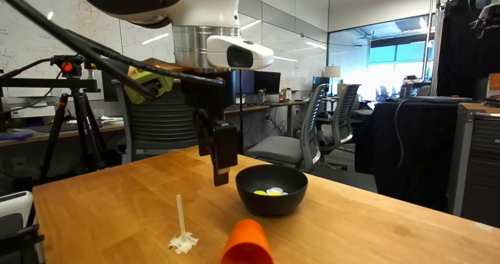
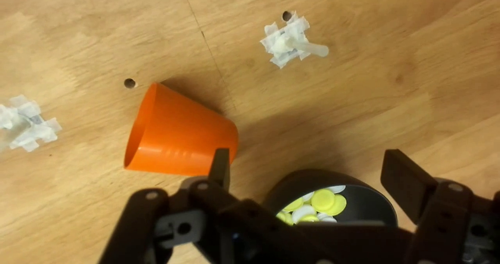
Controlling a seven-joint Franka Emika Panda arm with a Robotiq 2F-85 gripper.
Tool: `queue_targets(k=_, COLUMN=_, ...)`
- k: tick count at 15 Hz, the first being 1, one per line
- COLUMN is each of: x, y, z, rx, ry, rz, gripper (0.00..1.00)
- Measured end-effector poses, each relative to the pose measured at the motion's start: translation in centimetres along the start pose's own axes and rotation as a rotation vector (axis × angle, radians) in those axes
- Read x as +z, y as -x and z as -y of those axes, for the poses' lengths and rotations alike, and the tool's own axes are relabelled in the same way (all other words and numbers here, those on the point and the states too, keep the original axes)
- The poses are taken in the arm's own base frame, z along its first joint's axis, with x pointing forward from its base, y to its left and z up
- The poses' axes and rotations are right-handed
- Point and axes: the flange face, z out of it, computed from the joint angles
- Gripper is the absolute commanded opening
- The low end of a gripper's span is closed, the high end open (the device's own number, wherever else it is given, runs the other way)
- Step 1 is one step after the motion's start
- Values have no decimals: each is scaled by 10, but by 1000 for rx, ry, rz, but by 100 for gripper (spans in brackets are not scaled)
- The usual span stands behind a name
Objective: Pour the things in the orange cup into the bowl
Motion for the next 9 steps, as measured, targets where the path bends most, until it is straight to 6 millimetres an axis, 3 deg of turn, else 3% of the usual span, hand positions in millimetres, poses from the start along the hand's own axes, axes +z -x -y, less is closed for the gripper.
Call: queue_targets(k=9, x=4, y=1, z=-1, rx=2, ry=3, rz=8, gripper=100)
